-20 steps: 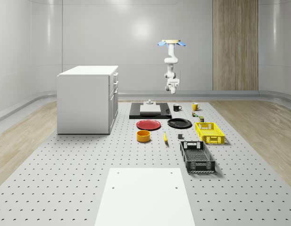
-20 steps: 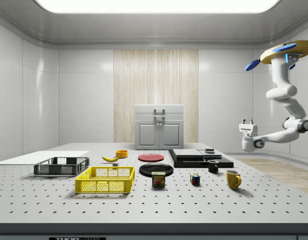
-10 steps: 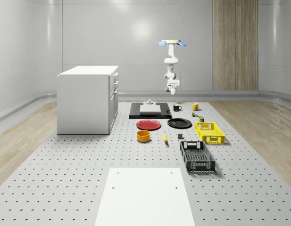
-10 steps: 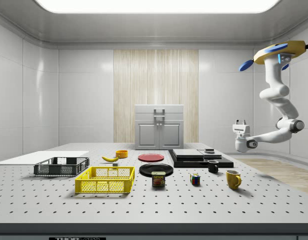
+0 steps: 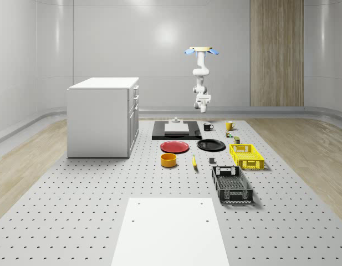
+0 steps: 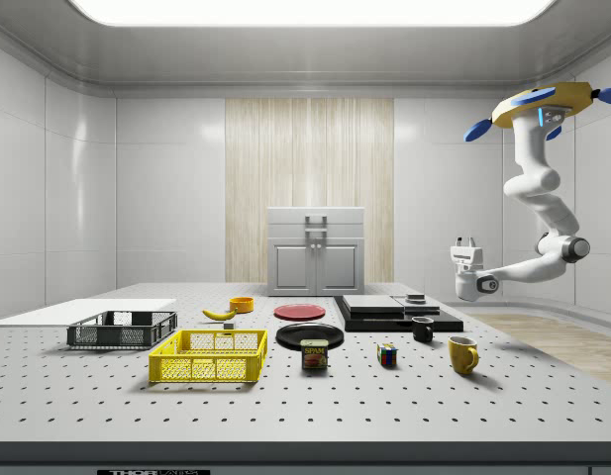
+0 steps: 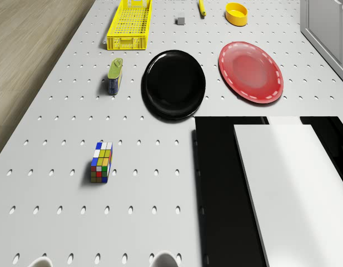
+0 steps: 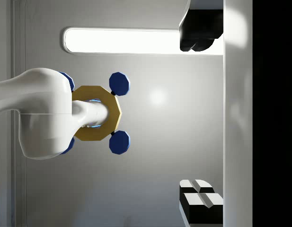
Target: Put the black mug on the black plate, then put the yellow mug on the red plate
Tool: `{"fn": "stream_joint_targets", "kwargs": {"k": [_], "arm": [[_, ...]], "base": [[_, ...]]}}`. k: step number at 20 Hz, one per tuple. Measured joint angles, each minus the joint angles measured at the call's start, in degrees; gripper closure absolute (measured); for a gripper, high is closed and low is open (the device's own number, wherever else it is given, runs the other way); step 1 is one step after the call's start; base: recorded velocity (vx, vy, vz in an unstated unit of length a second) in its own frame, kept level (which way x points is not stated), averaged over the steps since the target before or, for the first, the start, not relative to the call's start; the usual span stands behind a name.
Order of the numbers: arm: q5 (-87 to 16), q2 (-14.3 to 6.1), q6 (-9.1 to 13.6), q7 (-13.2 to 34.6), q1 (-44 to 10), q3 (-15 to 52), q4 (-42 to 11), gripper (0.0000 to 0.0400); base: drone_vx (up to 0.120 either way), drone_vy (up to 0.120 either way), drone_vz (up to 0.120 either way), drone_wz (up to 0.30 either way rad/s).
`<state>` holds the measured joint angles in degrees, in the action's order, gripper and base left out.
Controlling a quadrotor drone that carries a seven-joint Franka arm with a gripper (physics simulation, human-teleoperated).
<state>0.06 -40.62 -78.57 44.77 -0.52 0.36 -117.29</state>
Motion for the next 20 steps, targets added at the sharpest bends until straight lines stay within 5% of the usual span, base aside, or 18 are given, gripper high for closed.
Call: {"fn": "stream_joint_targets", "kwargs": {"k": [20], "arm": [[-3.55, -0.63, -0.89, 0.45, -0.82, 2.56, -0.68, 0.0000]], "base": [[0.118, 0.000, 0.000, 0.000]]}}
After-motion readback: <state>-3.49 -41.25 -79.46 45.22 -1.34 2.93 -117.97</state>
